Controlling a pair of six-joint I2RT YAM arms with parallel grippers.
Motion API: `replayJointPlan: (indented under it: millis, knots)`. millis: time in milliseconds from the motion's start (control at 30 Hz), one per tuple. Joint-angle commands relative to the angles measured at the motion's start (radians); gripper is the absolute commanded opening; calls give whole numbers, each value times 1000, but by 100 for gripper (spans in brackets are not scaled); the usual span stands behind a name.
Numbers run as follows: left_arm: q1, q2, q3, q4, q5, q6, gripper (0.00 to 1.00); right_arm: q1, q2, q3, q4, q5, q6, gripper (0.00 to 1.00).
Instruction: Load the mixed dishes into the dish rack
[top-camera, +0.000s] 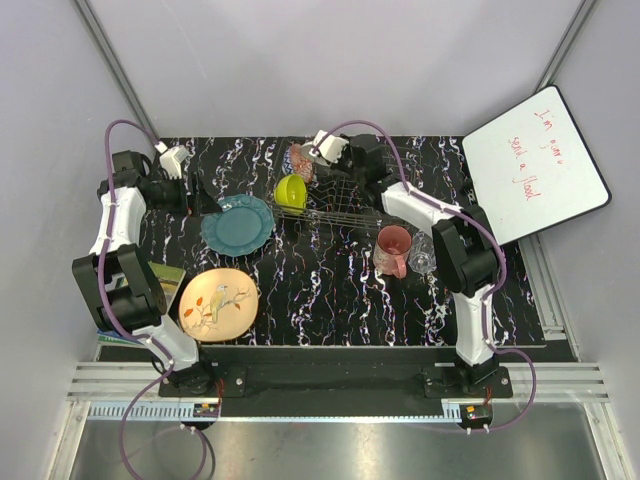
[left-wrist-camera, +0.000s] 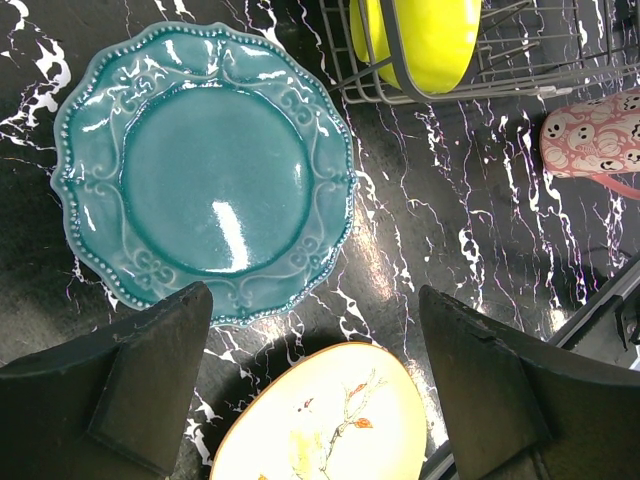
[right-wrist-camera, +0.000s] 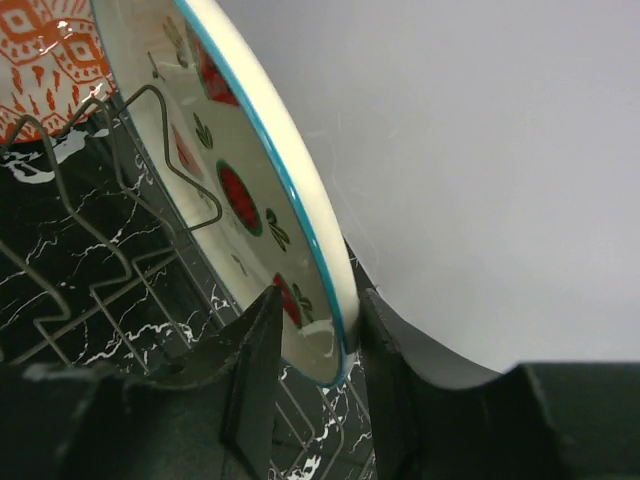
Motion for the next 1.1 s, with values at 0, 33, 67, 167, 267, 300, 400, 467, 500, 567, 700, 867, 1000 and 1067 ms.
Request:
replayJointPlan:
  millis: [0,33,67,167,267,300,400,467,500,567,700,867,1000,1067]
  knots:
    - [6,-26,14,33,39,-4,87,-5,33,96,23,36,39,44]
    - [6,-28,11,33,42,-4,87,-6,39,107,20,32,46,44]
    - [6,-29,8,33,41,-3,87,-6,45,116,20,31,52,44]
    - [6,-31,7,33,42,-4,87,-2,53,145,17,28,67,46]
    - [6,-31,5,33,48,-7,87,3,42,156,17,28,90,49]
    - [6,-32,5,35,47,-7,87,6,39,155,12,26,90,51]
    - [5,-29,8,36,45,-10,87,15,4,133,11,31,107,55]
    - [6,-26,10,39,36,-13,87,21,-39,118,-4,34,125,57]
    - [6,-25,10,39,33,-12,87,26,-55,101,-14,34,131,58]
    - [6,-19,7,41,18,-12,87,34,-108,84,-44,43,147,61]
    - [6,-16,-4,41,-4,-6,87,43,-171,64,-116,65,170,68]
    - [8,-17,-22,39,-36,-1,87,84,-207,79,-190,118,174,73]
    - [14,4,-27,32,-99,-16,87,167,-243,212,-346,99,339,77]
    - [18,32,-24,24,-123,-16,87,176,-242,294,-520,-10,556,85]
